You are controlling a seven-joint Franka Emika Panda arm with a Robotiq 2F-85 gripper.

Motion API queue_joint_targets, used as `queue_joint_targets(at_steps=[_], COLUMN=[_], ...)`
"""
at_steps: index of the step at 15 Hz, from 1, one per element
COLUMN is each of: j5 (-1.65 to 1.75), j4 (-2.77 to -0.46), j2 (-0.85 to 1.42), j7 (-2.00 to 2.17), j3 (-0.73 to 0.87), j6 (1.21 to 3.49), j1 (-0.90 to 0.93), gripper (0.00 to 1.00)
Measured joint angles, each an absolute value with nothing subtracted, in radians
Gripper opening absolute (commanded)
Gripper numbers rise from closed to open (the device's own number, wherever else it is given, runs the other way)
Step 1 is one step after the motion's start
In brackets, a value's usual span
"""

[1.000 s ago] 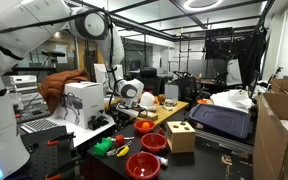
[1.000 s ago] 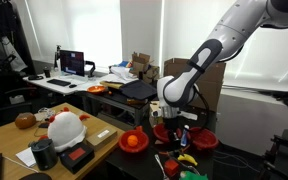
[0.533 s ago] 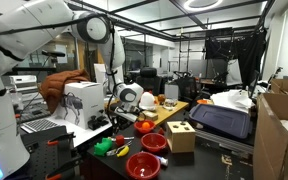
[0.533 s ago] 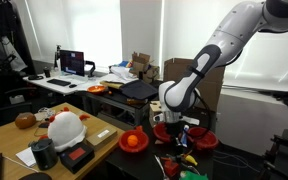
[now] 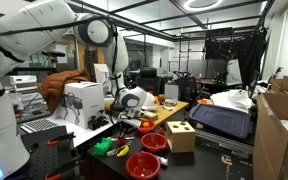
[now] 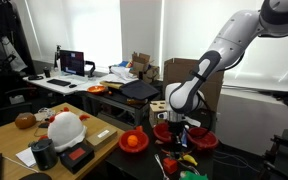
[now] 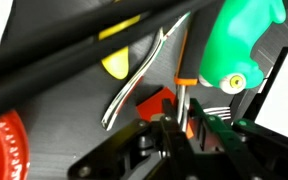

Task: Remove the pliers from the bowl and put it on the table

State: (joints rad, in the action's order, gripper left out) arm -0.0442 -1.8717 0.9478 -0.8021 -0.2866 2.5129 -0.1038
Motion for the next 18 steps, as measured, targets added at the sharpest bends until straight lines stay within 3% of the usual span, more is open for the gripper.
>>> queue_joint_targets(at_steps=[13, 18], j5=[-0.044, 0.0], j4=[-1.886, -1.911], j2=[0.956, 1.011], j7=[-0.79, -0.748], j3=[-0.294, -0.25], j6=[2.694, 2.862], j1=[-0.165, -0.131], gripper=[0.05, 0.05])
